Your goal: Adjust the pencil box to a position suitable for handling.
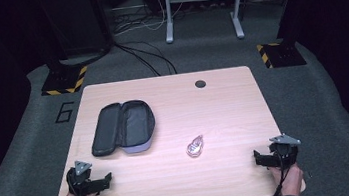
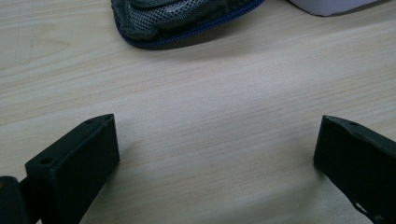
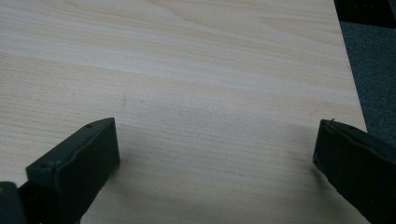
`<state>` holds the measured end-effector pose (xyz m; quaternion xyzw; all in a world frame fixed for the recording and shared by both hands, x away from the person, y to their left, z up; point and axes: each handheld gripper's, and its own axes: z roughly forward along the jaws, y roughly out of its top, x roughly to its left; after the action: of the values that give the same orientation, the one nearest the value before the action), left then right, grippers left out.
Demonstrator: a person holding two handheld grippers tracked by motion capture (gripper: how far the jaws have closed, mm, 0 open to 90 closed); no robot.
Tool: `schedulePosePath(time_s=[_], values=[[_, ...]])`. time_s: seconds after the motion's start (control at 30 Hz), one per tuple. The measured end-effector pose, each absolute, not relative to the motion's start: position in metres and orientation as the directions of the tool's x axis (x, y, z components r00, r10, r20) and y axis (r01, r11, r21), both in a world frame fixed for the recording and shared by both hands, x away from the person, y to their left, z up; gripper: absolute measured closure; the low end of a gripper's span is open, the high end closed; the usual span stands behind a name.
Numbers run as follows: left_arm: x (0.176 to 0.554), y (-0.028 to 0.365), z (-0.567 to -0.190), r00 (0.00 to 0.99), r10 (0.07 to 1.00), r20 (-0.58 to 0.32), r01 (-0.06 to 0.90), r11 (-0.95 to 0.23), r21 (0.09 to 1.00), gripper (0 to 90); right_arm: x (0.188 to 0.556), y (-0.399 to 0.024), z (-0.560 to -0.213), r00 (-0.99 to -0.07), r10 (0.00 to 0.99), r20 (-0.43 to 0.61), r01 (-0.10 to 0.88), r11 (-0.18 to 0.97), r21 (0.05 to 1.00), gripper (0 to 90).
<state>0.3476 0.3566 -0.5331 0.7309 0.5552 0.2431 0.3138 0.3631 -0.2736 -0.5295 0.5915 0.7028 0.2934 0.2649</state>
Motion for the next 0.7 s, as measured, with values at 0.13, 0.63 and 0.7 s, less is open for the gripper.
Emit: schedulePosePath(time_s=[0.13,0.63,0.7], values=[[0.348,0.356,-0.533,0.265,0.964,0.007,0.659,-0.186,0.729,0.0,0.363,-0.274,-0.529,-0.139,0.99,-0.013,0.685,0.106,0.721,0.0],[0.348,0.356,-0.533,0.267,0.964,0.008,0.661,-0.189,0.726,0.0,0.353,-0.26,-0.51,-0.158,0.985,0.074,0.68,0.055,0.731,0.1],[0.348,0.356,-0.532,0.27,0.963,0.008,0.666,-0.192,0.721,0.0,0.353,-0.253,-0.506,-0.168,0.982,0.082,0.678,0.055,0.733,0.1]])
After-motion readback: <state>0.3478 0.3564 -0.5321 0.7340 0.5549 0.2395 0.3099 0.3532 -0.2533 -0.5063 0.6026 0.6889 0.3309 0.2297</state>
